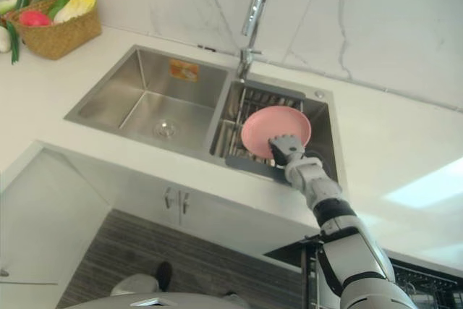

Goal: Walk over to the sink, pick up the cup, carry it to the dishwasher, place the cup inside the dishwasher, then close the dishwasher door

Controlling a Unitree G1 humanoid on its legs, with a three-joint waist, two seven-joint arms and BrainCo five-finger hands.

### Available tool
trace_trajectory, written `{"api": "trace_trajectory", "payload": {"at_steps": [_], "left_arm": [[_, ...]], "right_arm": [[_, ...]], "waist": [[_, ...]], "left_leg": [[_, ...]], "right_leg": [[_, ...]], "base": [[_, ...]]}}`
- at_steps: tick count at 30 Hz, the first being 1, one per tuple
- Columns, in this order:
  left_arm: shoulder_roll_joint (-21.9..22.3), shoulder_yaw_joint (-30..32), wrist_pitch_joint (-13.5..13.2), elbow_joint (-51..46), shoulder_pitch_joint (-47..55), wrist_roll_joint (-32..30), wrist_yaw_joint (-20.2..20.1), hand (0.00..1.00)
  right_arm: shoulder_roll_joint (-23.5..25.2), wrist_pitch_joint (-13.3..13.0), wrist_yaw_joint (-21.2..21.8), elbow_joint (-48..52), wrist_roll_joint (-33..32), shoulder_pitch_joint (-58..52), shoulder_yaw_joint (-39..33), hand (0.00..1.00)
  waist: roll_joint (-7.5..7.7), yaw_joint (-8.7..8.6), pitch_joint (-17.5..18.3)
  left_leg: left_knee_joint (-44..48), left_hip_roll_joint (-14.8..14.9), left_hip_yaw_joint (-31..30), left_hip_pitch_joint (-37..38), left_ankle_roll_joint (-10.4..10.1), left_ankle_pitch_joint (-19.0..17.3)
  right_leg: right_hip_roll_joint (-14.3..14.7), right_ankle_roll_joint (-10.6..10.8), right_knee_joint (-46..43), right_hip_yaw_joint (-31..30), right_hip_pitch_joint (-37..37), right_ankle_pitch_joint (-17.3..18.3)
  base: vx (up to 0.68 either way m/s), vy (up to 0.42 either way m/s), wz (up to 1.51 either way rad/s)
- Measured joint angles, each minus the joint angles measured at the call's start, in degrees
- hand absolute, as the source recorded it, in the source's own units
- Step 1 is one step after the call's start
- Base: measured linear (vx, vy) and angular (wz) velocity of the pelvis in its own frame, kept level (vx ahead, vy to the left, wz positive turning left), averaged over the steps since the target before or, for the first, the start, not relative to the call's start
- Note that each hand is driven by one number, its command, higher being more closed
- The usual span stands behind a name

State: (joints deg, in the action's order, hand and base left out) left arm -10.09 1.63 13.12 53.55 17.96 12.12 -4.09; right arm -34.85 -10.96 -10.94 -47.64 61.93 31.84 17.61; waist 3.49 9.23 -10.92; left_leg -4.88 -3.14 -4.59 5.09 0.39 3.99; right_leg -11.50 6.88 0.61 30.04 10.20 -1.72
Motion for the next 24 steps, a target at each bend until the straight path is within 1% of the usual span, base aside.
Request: {"api": "trace_trajectory", "payload": {"at_steps": [3,4,8,10,14,21,24], "left_arm": [[0.0,-0.1,0.0,0.0,0.0,0.0,0.0,0.00],[0.0,-0.1,0.0,0.0,0.0,0.0,0.0,0.00],[0.0,-0.1,0.0,-0.1,0.1,0.0,0.0,0.00],[0.1,-0.1,-0.2,-0.1,0.1,0.0,0.0,0.00],[0.7,-0.5,-0.5,-0.3,0.2,-0.7,0.1,0.00],[1.2,-0.7,-0.5,-1.3,2.0,-2.3,0.0,0.00],[1.5,-0.7,-0.5,-1.4,2.6,-2.3,0.0,0.00]], "right_arm": [[-0.3,-0.7,-1.1,0.0,-2.7,0.0,0.2,1.00],[-0.3,-1.1,-2.0,0.0,-3.3,-0.1,0.2,1.00],[-0.4,-1.9,-4.6,0.1,-4.2,-0.1,0.1,1.00],[-0.6,-2.0,-4.7,0.6,-4.2,-0.1,0.1,1.00],[-2.1,-1.7,-4.7,2.2,-4.7,0.0,0.0,1.00],[-3.0,-1.9,-4.7,2.4,-5.7,0.0,-0.8,1.00],[-3.3,-2.0,-5.1,4.8,-5.4,0.0,-1.2,1.00]], "waist": [[-0.05,-0.07,0.0],[-0.05,-0.14,0.0],[-0.16,-0.20,-0.1],[-0.30,-0.18,-0.1],[-1.16,-0.09,-0.3],[-1.24,-0.43,-0.2],[-1.24,-0.89,-0.2]], "left_leg": [[0.0,0.0,0.0,0.0,-0.2,0.1],[0.0,0.0,0.0,0.0,-0.2,0.1],[0.0,0.0,0.1,0.1,0.1,-0.1],[0.0,0.0,0.1,0.1,0.1,-0.1],[0.0,-0.2,0.2,0.1,0.0,0.0],[0.0,-0.1,0.3,0.4,0.2,0.1],[0.0,0.0,1.6,1.1,0.2,0.1]], "right_leg": [[0.0,-0.1,0.0,0.0,0.0,-0.1],[0.0,-0.2,0.0,0.0,0.0,-0.1],[0.0,-0.1,0.0,-0.3,0.0,-0.1],[0.0,-0.1,0.0,-0.6,0.0,-0.1],[-0.1,-0.2,0.1,-1.0,0.0,-0.1],[-0.1,-0.2,0.1,-1.2,0.0,-0.1],[-0.1,-0.1,0.0,-1.9,0.0,-0.2]], "base": [[0.00,0.000,0.00],[0.00,0.000,0.00],[0.00,0.000,0.00],[0.00,0.000,0.00],[0.02,0.006,0.01],[0.06,0.000,0.00],[0.04,0.005,-0.11]]}}
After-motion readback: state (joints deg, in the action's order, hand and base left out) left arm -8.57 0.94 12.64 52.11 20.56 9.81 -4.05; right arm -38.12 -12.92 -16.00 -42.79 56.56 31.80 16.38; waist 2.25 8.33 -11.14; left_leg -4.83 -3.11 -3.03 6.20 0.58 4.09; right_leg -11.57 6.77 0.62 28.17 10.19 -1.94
